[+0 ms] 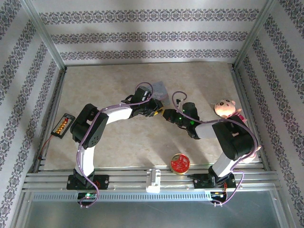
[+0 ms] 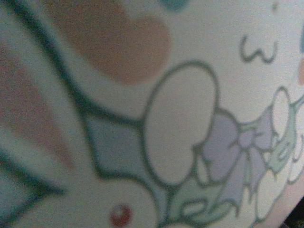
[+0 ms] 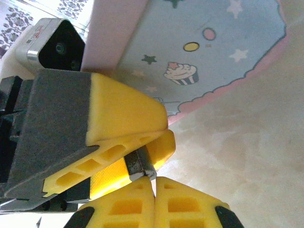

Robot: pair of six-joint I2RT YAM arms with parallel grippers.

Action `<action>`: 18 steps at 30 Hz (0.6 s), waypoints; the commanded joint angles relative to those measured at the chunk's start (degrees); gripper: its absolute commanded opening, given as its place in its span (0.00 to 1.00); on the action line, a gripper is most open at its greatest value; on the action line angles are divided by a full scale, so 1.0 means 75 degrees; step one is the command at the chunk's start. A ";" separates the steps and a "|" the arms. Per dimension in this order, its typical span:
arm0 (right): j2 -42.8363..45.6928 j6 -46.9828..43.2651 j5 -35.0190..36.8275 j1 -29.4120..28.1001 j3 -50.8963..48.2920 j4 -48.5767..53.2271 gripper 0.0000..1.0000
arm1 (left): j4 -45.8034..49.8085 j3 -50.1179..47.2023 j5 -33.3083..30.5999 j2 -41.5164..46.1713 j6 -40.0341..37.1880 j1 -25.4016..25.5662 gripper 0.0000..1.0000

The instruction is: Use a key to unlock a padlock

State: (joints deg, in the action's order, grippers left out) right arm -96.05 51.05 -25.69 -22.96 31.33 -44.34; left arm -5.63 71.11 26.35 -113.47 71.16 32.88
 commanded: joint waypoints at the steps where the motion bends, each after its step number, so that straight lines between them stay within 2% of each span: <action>1: -0.0295 0.1032 0.0012 0.0203 -0.0071 -0.0950 0.00 | 0.0713 -0.0069 0.1103 0.0000 0.0393 0.0186 0.00; 5: -0.0775 0.2112 -0.0254 0.0442 -0.0288 -0.2107 0.00 | 0.0685 -0.0074 0.1127 0.0047 0.0339 0.0186 0.00; 10: -0.1904 0.3647 -0.0670 0.0726 -0.0491 -0.4505 0.00 | 0.0612 -0.0110 0.1162 0.0094 0.0300 0.0186 0.00; 13: -0.2348 0.3994 -0.0864 0.0791 -0.0337 -0.4682 0.00 | 0.0553 -0.0138 0.1198 0.0094 0.0305 0.0186 0.00; 18: -0.2403 0.4368 -0.0868 0.0759 -0.0270 -0.4681 0.00 | 0.0452 -0.0197 0.1209 0.0153 0.0286 0.0187 0.00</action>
State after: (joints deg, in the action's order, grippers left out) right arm -112.44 79.26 -36.80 -18.46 27.90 -77.17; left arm -5.58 71.05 25.41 -113.47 70.72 32.82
